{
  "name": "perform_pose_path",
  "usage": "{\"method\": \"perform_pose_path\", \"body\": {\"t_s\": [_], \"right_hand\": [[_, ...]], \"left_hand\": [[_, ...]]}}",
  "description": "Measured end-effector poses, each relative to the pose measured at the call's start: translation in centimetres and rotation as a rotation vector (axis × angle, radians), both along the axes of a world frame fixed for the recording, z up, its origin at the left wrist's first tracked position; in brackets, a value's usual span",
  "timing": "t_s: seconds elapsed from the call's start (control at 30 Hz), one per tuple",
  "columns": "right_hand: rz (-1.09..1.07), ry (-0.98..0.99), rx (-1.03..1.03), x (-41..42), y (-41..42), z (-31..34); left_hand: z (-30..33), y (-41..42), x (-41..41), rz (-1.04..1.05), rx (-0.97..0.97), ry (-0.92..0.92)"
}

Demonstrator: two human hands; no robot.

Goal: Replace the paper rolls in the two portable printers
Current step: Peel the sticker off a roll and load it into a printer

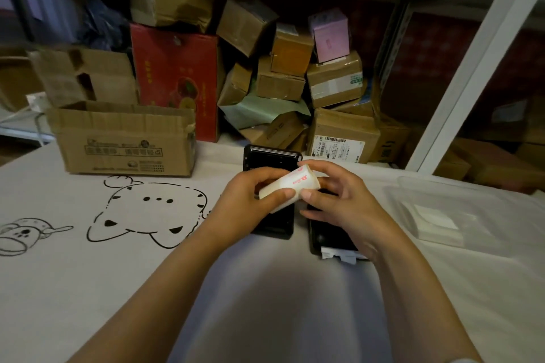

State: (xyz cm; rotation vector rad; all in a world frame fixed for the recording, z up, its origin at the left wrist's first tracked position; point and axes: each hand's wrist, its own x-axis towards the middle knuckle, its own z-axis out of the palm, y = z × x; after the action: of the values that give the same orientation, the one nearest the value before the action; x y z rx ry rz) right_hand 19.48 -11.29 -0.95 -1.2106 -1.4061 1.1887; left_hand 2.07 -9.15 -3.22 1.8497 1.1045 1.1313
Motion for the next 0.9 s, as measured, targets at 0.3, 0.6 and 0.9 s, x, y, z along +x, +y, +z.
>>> {"method": "perform_pose_path", "body": {"t_s": [0.3, 0.6, 0.9], "right_hand": [[-0.068, 0.016, -0.012, 1.3, 0.6, -0.7], [-0.078, -0.043, 0.058, 0.9, 0.4, -0.2], [0.001, 0.049, -0.012, 1.0, 0.0, 0.4]], "left_hand": [[-0.4, 1.1, 1.9, 0.070, 0.096, 0.002], [0.5, 0.9, 2.0, 0.181, 0.172, 0.094], [1.8, 0.7, 0.8, -0.062, -0.324, -0.212]]}}
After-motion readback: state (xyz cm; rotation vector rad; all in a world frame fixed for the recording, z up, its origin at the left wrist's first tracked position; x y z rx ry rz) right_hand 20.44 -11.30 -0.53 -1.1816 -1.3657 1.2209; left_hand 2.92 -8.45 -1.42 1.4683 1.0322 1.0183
